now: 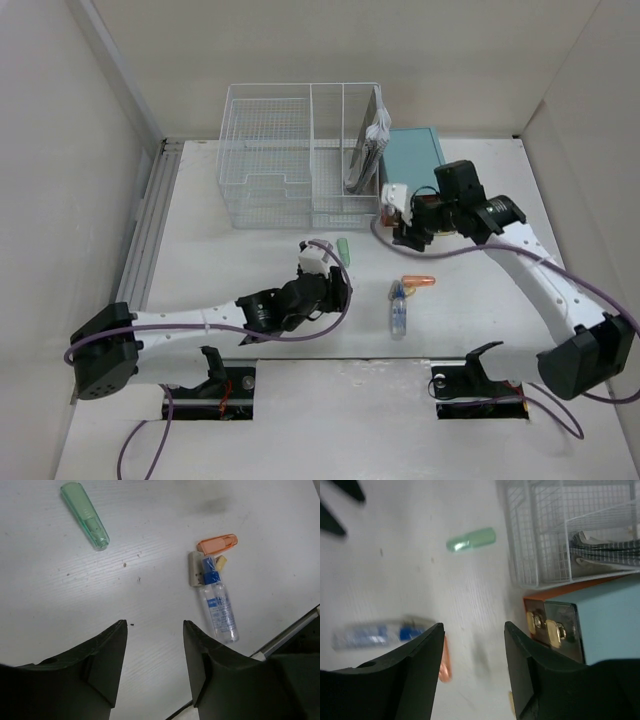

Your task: Organize the desk

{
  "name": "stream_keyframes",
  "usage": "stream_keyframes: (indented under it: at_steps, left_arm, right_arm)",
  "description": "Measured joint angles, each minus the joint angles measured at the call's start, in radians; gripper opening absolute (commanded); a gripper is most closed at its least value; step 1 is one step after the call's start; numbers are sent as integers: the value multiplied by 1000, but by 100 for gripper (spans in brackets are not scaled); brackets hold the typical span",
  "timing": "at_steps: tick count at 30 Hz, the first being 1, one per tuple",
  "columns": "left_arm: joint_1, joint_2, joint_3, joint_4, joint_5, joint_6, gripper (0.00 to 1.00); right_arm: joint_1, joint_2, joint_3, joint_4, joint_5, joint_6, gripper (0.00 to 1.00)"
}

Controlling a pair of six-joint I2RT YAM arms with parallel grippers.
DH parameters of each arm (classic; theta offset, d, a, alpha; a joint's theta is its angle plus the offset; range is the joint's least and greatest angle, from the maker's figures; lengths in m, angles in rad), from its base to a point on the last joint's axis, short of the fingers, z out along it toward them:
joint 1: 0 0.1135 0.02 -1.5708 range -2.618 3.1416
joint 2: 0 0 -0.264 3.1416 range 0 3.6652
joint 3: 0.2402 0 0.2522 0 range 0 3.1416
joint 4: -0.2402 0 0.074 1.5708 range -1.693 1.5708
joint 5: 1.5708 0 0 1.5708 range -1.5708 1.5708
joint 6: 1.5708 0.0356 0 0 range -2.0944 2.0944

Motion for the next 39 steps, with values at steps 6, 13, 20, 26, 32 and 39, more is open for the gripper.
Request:
stream_keyframes:
  at_steps: [6, 13, 20, 26, 32, 39]
  left_arm:
    - [0, -95, -77, 13, 4, 27, 72]
    - [0, -121, -127, 35, 12, 29, 83]
    - [0, -126, -153, 60, 24, 18, 83]
    - [0, -127, -173, 90, 50, 8, 83]
    - [0, -128, -180, 143, 83, 9, 83]
    - [0, -132, -191, 163, 111, 18, 83]
  right_arm:
    - [21, -206, -293, -201, 182, -744, 51]
    - [-19, -180, -323, -323, 227, -1102, 52]
    - [42, -167, -312, -338, 281, -1182, 53]
    - [169, -240, -372, -301, 354, -1201, 55]
    - [352, -351, -455, -286, 397, -1211, 55]
    - [489, -285, -500, -200, 404, -1214, 55]
